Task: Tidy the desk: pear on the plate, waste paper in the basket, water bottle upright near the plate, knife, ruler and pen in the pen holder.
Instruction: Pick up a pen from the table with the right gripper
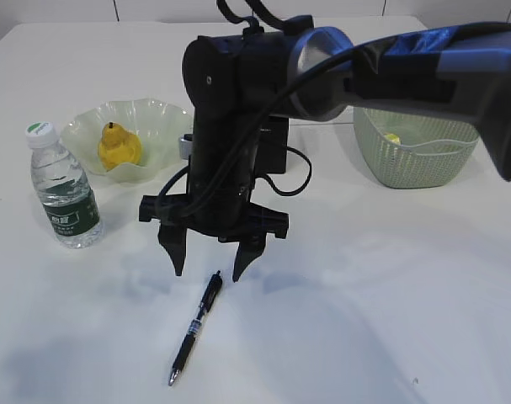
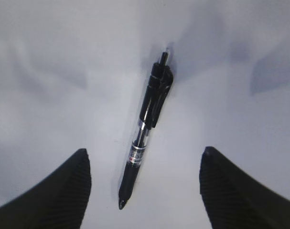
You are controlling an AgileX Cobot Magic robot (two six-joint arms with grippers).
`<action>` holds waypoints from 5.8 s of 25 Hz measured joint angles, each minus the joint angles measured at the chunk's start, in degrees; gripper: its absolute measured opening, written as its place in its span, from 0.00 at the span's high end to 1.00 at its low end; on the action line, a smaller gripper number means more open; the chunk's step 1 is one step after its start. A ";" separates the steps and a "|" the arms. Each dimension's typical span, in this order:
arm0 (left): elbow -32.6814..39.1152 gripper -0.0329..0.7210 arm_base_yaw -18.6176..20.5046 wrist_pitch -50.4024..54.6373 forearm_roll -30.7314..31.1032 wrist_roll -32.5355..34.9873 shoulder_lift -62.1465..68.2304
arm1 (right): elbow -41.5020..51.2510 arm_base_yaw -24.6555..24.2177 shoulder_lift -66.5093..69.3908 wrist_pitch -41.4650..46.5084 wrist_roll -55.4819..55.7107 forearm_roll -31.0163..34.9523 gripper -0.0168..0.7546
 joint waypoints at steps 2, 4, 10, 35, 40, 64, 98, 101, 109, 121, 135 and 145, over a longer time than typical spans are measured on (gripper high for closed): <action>0.00 0.59 0.00 0.00 0.00 0.00 0.00 | 0.00 0.04 0.78 0.00 0.00 0.00 0.26; 0.00 0.59 0.00 0.00 0.00 0.00 0.00 | 0.00 0.04 1.82 0.00 0.00 0.12 0.26; 0.00 0.59 0.00 0.00 0.00 0.00 0.00 | 0.00 0.17 3.41 -0.11 0.14 0.41 0.26; 0.00 0.59 0.00 0.00 0.00 0.00 0.00 | -0.04 0.17 7.26 -0.96 1.00 2.99 0.26; 0.00 0.59 0.00 0.00 0.00 0.00 0.00 | -0.04 0.17 7.49 -2.28 1.11 3.32 0.26; 0.00 0.59 0.00 0.00 0.00 0.00 0.00 | -0.47 0.39 7.61 -3.58 2.00 0.30 0.26; 0.00 0.59 0.00 0.00 0.00 0.00 0.00 | -0.71 0.39 8.05 -1.70 2.24 -2.85 0.26; 0.00 0.59 0.00 0.00 0.00 0.00 0.00 | -0.71 0.39 8.05 -1.51 2.24 -4.17 0.26; 0.00 0.59 0.00 0.00 0.21 0.00 0.00 | -0.71 0.39 8.09 -0.50 2.24 -5.75 0.26; 0.00 0.59 0.00 0.00 0.83 0.00 0.00 | -0.71 0.39 8.09 -0.28 4.62 -3.60 0.36; 0.00 0.59 0.00 0.00 2.08 0.00 0.00 | -0.71 0.39 8.09 -0.20 6.99 -3.67 0.50; 0.00 0.59 0.00 0.00 2.53 0.00 0.00 | -0.71 0.39 8.09 -1.11 7.11 -3.89 0.75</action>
